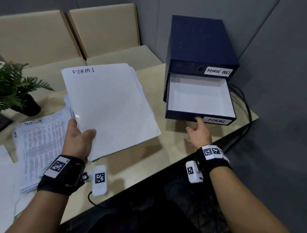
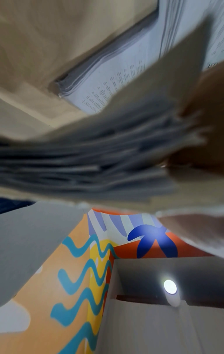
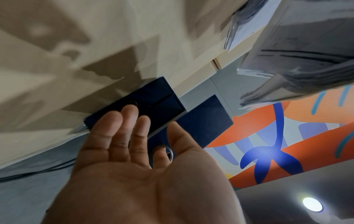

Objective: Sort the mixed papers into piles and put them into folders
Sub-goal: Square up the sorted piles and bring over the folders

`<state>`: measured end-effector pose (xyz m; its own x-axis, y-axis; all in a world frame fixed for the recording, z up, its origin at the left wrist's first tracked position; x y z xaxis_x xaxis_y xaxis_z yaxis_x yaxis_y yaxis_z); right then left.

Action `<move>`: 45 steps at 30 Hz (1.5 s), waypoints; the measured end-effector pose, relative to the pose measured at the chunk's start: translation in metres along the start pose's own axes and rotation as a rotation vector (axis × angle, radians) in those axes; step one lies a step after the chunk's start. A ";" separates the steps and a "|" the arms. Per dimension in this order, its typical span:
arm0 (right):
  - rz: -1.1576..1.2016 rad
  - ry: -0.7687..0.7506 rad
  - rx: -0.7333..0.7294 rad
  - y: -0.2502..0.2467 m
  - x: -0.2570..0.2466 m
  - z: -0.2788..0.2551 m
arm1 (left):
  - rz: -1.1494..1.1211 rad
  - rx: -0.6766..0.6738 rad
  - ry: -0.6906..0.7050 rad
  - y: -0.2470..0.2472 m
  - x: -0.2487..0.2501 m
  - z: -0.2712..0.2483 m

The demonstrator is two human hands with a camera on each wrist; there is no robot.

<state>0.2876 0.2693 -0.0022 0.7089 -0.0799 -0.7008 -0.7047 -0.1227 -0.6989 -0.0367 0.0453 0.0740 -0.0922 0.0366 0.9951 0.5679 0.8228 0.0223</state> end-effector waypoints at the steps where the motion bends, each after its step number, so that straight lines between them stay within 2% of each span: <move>1: 0.002 0.009 0.007 0.001 0.002 -0.008 | 0.011 -0.004 0.003 -0.004 0.001 -0.002; 6: 0.010 0.025 0.096 -0.009 -0.006 -0.038 | 0.019 -0.016 0.013 -0.019 0.004 -0.009; 9: 0.065 -0.065 0.174 -0.019 -0.026 -0.059 | -0.002 -0.033 0.047 -0.024 0.016 -0.010; 11: 0.233 -0.136 0.043 -0.011 -0.044 -0.071 | -0.059 -0.064 0.067 -0.020 0.028 -0.010; 14: 0.692 -0.028 -0.293 0.003 -0.066 -0.083 | -0.142 -0.162 0.061 0.008 0.043 -0.013; 16: 0.962 0.038 -0.393 -0.005 -0.073 -0.083 | -0.148 -0.225 0.046 0.037 0.047 -0.016; 18: 1.068 0.057 -0.401 -0.023 -0.072 -0.080 | -0.148 -0.281 0.005 0.065 0.047 -0.020; 22: 0.974 0.143 -0.351 -0.047 -0.044 -0.070 | -0.154 -0.393 -0.073 0.114 0.043 -0.030; 25: 0.977 0.262 -0.213 -0.051 -0.018 -0.065 | -0.187 -0.463 -0.051 0.144 0.056 -0.037; 26: 0.979 0.310 -0.210 -0.050 -0.012 -0.064 | -0.199 -0.475 -0.042 0.151 0.060 -0.037; 28: 1.043 0.335 -0.299 -0.045 -0.012 -0.063 | -0.212 -0.494 -0.034 0.161 0.063 -0.033; 32: 1.280 0.229 -0.471 -0.057 -0.025 -0.054 | -0.130 -0.454 -0.099 0.162 0.040 -0.018; 34: 1.196 0.204 -0.474 -0.060 -0.023 -0.051 | 0.002 -0.407 -0.126 0.154 0.022 -0.011; 36: 0.999 0.182 -0.409 -0.061 -0.019 -0.050 | 0.102 -0.368 -0.149 0.147 0.005 -0.010; 38: 0.860 0.168 -0.351 -0.062 -0.017 -0.052 | 0.097 -0.354 -0.185 0.144 -0.001 -0.014; 45: 0.888 0.092 -0.067 -0.105 -0.005 -0.046 | 0.046 -0.433 -0.231 0.184 0.007 -0.027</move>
<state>0.3596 0.2366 0.0813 -0.0952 -0.2519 -0.9631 -0.9936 -0.0351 0.1073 0.0894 0.1812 0.0873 -0.2105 0.2324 0.9496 0.8588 0.5081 0.0660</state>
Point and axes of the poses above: each hand's wrist, its own z-axis towards the middle knuckle, its own y-axis out of the palm, x = y × z, the point moved 6 cm from there along z, towards the middle knuckle, and after that the axes turned 5 degrees about x, right-handed, at the moved point
